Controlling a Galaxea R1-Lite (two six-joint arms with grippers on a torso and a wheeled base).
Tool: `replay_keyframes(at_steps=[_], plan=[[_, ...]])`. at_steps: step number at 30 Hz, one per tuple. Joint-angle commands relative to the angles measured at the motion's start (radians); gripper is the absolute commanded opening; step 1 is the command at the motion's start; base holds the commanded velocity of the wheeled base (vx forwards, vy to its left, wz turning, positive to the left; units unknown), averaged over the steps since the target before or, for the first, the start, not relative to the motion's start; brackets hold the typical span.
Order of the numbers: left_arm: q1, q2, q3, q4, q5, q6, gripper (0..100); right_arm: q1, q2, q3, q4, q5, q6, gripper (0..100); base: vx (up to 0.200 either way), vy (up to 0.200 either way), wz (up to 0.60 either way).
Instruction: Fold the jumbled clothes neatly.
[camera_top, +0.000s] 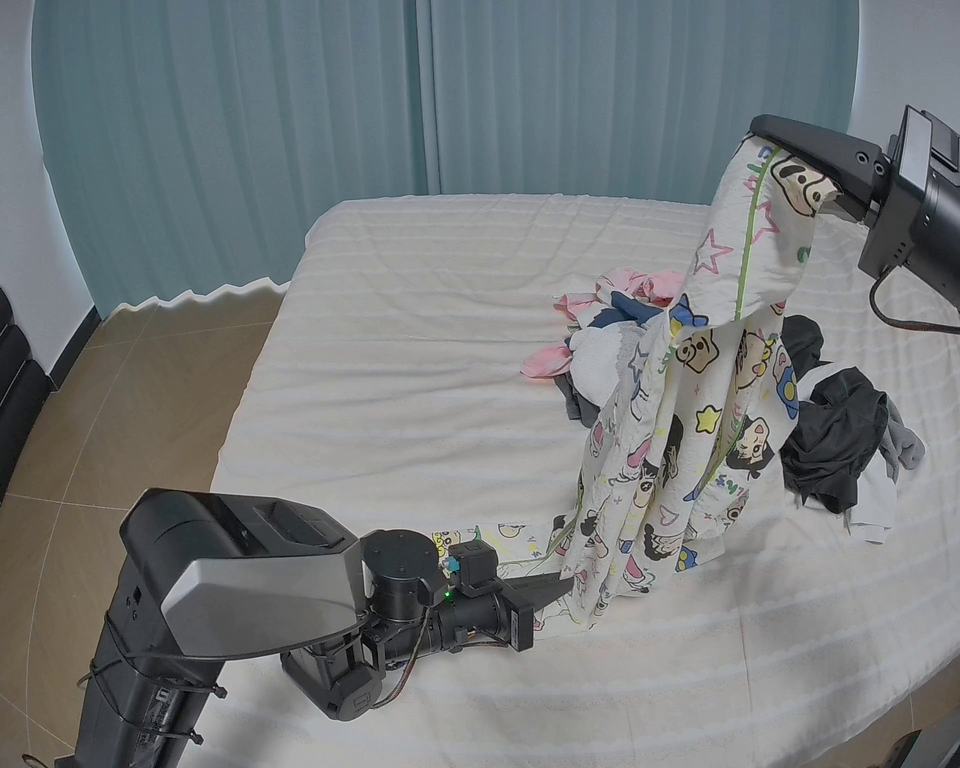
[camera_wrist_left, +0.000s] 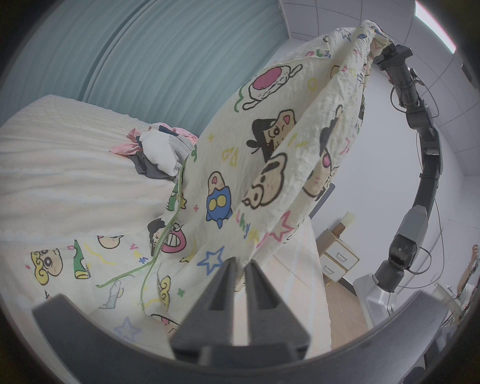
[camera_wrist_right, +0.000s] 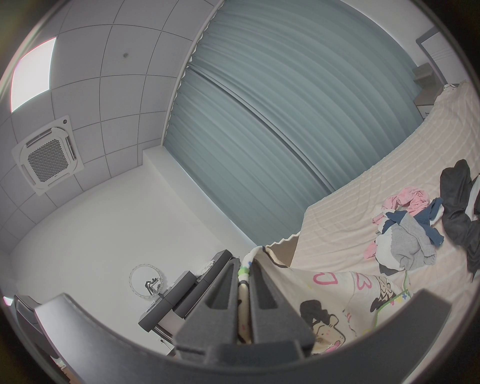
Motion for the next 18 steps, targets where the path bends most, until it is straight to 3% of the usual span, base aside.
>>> replay_keyframes(at_steps=[1, 5, 11, 18], plan=[[0.002, 0.008, -0.004, -0.018, 0.004, 0.0, 0, 0.0, -0.007, 0.0, 0.002, -0.001, -0.001, 0, 0.0, 0.0, 0.0], [0.002, 0.008, -0.004, -0.018, 0.008, 0.0, 0, 0.0, -0.017, 0.0, 0.003, 0.0, -0.001, 0, 0.0, 0.0, 0.0], [0.001, 0.004, 0.0, -0.018, 0.098, -0.001, 0, -0.009, -0.04, 0.015, 0.008, 0.0, -0.001, 0, 0.0, 0.0, 0.0], [-0.018, -0.005, 0.046, -0.018, 0.104, -0.021, 0, -0.01, -0.045, 0.015, 0.008, 0.002, -0.001, 0, 0.0, 0.0, 0.0]])
